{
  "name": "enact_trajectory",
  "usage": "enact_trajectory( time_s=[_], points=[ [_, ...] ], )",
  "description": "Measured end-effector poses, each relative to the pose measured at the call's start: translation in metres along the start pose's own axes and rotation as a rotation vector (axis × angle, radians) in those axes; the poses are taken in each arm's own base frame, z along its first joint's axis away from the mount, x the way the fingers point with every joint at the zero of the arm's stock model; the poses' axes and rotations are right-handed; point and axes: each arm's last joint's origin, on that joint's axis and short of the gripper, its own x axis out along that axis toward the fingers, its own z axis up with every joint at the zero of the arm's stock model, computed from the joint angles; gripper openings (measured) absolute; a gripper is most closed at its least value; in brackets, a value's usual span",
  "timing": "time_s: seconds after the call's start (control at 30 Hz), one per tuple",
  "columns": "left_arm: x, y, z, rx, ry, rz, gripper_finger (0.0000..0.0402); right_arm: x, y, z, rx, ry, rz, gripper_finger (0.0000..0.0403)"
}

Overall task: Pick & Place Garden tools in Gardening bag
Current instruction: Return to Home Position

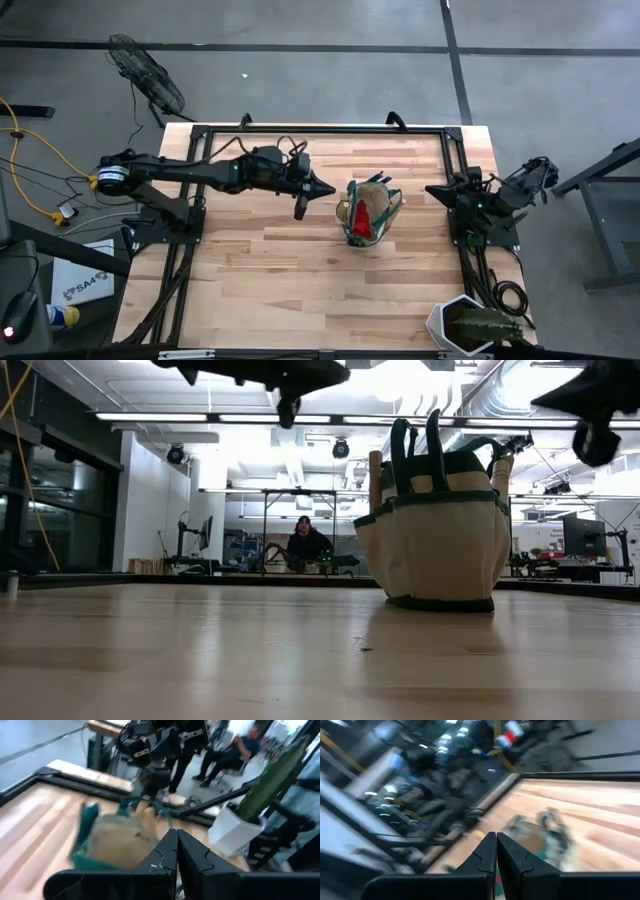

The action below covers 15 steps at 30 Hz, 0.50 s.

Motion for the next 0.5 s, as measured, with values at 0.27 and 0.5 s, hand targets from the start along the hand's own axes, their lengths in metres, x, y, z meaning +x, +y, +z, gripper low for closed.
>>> enact_trajectory(
  time_s=[0.27, 0.5],
  points=[
    [0.017, -0.018, -0.010, -0.043, -0.049, -0.029, 0.0000, 0.006, 0.016, 0.007, -0.027, -0.110, 0.205, 0.0003],
    [0.017, -0.023, -0.010, -0.065, -0.069, -0.018, 0.0000, 0.019, 0.006, -0.016, 0.017, -0.125, 0.274, 0.0002]
  ],
)
